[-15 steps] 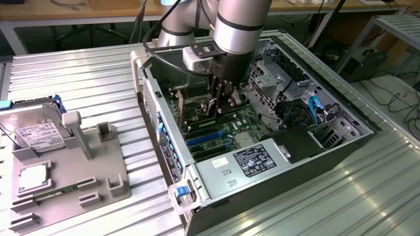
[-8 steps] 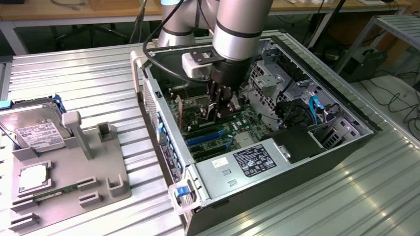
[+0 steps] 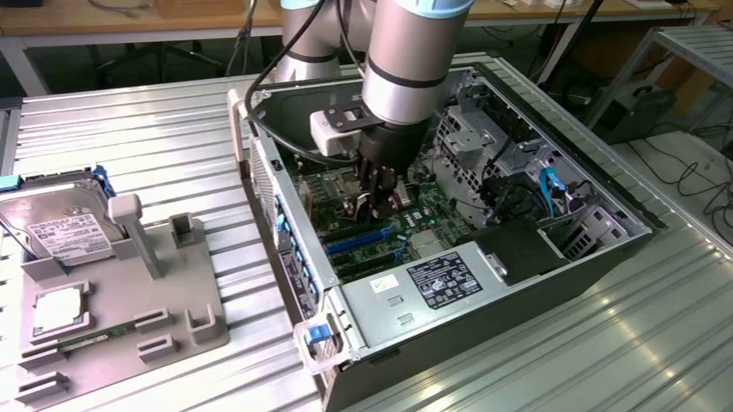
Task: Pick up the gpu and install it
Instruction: 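Insert the gpu into the slot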
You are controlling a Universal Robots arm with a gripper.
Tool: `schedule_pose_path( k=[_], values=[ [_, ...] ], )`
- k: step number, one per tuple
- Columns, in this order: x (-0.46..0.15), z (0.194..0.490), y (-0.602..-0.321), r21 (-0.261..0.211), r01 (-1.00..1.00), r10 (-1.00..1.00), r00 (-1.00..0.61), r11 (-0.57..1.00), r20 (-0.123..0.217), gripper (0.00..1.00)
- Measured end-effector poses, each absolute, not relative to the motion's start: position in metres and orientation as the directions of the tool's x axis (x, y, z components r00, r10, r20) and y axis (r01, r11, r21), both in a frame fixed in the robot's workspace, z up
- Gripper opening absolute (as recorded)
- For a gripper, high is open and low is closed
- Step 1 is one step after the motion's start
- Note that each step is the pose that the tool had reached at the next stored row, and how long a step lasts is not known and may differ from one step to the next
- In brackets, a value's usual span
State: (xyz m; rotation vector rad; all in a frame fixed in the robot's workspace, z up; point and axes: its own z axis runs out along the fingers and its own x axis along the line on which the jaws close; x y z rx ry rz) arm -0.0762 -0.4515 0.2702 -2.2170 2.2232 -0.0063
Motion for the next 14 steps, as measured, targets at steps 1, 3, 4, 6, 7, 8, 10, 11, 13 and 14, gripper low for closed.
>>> schedule_pose_path(
  k=[1, 3, 4, 6, 7, 8, 10, 11, 13, 14],
  values=[
    [-0.077, 0.269, -0.452, -0.004, -1.0, -1.0, -0.003, 0.003, 0.002, 0.28],
    [-0.08, 0.266, -0.453, -0.004, -1.0, -1.0, -0.003, 0.003, 0.001, 0.28],
    [-0.081, 0.264, -0.453, -0.004, -1.0, -1.0, -0.003, 0.003, 0.002, 0.28],
    [-0.083, 0.261, -0.453, -0.004, -1.0, -1.0, -0.003, 0.003, 0.002, 0.28],
    [-0.084, 0.259, -0.453, -0.004, -1.0, -1.0, -0.003, 0.003, 0.001, 0.28],
    [-0.084, 0.258, -0.453, -0.004, -1.0, -1.0, -0.003, 0.003, 0.001, 0.28],
    [-0.084, 0.258, -0.453, -0.004, -1.0, -1.0, -0.003, 0.003, 0.002, 0.28],
    [-0.084, 0.258, -0.453, -0.004, -1.0, -1.0, -0.003, 0.003, 0.002, 0.28],
    [-0.084, 0.258, -0.453, -0.005, -1.0, -1.0, -0.003, 0.003, 0.002, 0.28],
    [-0.084, 0.258, -0.453, -0.006, -1.0, -1.0, -0.003, 0.003, 0.002, 0.28]
  ],
)
